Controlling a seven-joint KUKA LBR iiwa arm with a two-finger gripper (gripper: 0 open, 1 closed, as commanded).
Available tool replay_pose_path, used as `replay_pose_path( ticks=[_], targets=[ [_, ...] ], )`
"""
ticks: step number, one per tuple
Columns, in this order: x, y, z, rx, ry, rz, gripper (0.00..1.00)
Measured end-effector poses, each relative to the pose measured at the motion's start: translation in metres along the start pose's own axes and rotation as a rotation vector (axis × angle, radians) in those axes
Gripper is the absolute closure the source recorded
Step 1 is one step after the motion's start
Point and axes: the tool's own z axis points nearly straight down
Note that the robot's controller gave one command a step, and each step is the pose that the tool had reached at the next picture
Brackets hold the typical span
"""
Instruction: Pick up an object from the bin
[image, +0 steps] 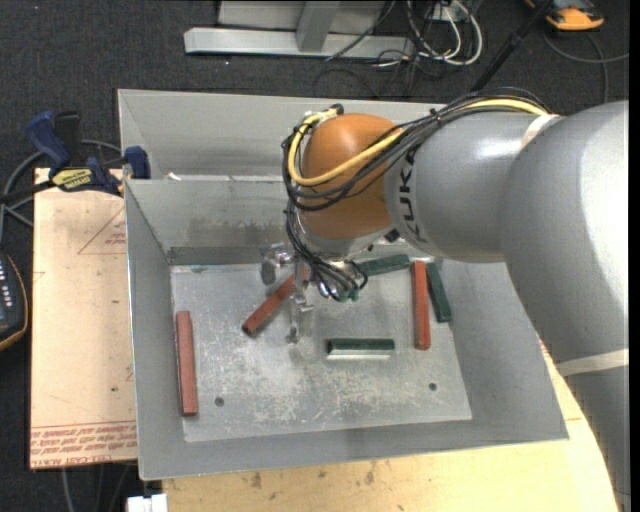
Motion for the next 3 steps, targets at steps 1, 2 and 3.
replay_pose_path(
  ticks=[1, 2, 3],
  targets=[
    [0.018, 0.011, 0.002, 0.0, 0.006, 0.044, 0.0],
    [0.002, -0.006, 0.031, 0.0, 0.001, 0.126, 0.0],
    [0.001, -0.005, 0.03, 0.0, 0.002, 0.126, 0.0]
  ],
)
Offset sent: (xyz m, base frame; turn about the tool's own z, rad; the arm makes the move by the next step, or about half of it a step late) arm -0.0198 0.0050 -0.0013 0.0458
